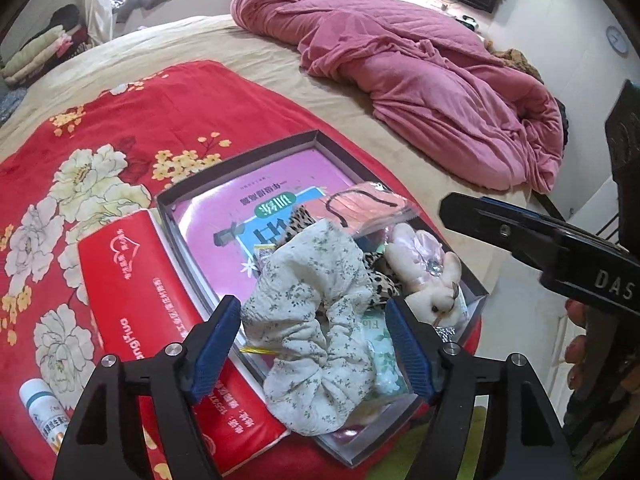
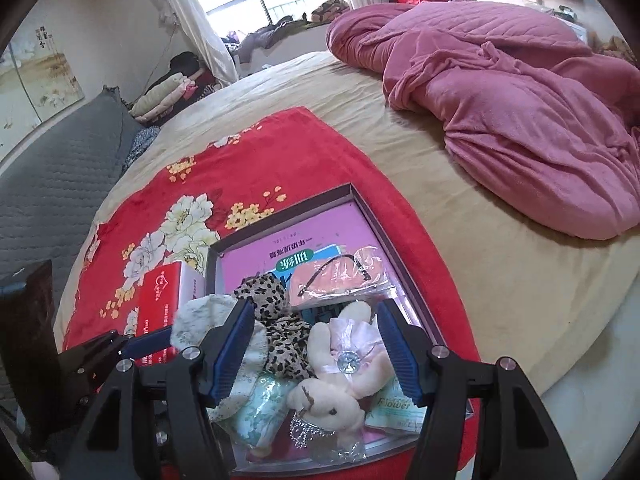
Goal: Organize soft objects
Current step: 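Open the left tool to release the scrunchie while the right tool releases the mask packet, then withdraw both open tools away from the tray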
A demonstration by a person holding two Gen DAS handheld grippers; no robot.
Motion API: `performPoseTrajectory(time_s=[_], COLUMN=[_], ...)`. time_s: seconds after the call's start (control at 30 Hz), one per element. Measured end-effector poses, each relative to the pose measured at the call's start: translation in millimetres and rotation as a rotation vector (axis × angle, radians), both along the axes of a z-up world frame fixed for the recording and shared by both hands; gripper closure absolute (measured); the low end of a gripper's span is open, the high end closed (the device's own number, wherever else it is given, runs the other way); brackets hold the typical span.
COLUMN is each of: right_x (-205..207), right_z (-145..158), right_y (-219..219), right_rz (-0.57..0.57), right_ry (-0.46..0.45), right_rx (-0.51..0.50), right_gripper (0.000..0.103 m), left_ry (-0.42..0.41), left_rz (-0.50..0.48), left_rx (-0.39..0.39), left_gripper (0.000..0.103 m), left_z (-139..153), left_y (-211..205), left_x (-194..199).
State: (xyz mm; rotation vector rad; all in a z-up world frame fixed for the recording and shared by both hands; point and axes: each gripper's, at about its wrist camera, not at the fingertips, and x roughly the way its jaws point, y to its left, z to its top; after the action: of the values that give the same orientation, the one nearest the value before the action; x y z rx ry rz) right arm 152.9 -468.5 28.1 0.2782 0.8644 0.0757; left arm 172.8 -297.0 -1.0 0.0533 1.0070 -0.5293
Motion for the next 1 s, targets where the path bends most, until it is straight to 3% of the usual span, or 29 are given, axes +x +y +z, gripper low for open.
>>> performPoseTrajectory(time_s=[0.47,0.57,0.87,1.0], right_x=[-23.8,-36.4,-69.0,-88.0], right_z=[24.0,33.0,48.1,51.6], right_y=[5.4,9.4,23.7,33.9], right_rz=[-0.008,-0.013,-0.038,-0.073], right_ry=[-0.051,-0.064,-0.088,-0.102], right_rx=[-0.023,-0.054,-0.088,-0.078], right_gripper=[0.039,0.029,0.028,0.023], left_ry=[-0.07,-0.091,-0.126,-0.137], left_rz=[0.044,0.056,0.06,0.064], left_rx=[-0.047,-0.038,-0.054,-0.039], left_gripper=[0.023,0.023,0.023,0.023], left_z=[34.3,42.5,60.6,65.1], left_y=[20.8,25.6,44.9,55.6], left_x=[-8.5,-17.3,-44.8,-62.6])
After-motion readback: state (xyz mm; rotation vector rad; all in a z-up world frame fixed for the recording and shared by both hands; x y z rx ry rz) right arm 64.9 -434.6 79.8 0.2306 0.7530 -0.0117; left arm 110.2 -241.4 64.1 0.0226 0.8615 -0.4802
